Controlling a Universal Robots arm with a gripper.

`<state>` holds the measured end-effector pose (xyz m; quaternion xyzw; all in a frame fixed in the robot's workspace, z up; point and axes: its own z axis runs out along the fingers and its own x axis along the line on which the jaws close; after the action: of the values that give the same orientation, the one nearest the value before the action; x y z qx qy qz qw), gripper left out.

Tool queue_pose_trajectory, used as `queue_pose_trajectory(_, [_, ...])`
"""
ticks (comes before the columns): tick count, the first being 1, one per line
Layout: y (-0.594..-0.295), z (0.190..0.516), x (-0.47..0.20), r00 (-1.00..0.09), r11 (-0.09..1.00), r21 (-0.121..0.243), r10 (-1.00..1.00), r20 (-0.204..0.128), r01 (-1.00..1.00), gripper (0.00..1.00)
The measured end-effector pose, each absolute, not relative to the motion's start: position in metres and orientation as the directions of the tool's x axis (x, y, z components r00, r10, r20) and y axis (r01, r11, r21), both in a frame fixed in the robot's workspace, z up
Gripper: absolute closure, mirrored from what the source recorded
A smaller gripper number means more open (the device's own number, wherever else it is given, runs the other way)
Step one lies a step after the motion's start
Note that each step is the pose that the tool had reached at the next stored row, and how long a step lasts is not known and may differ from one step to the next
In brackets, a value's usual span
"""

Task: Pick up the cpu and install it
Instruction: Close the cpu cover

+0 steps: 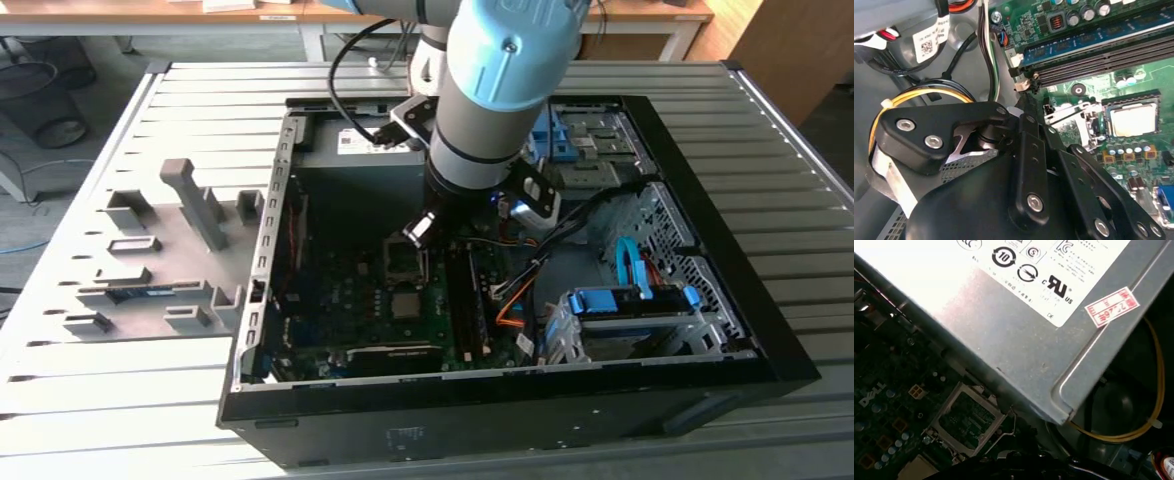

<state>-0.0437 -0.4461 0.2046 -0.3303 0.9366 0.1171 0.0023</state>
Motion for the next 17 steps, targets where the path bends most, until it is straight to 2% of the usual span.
queue_pose_trajectory(8, [-0.4425,0.1977,-0.0456,-0.782,0.750,0.232,-0.617,-0.093,-0.619,0.90])
queue_pose_trajectory(17, [-0.4415,0.1949,-0.0478,-0.782,0.750,0.232,-0.616,-0.093,-0.619,0.90])
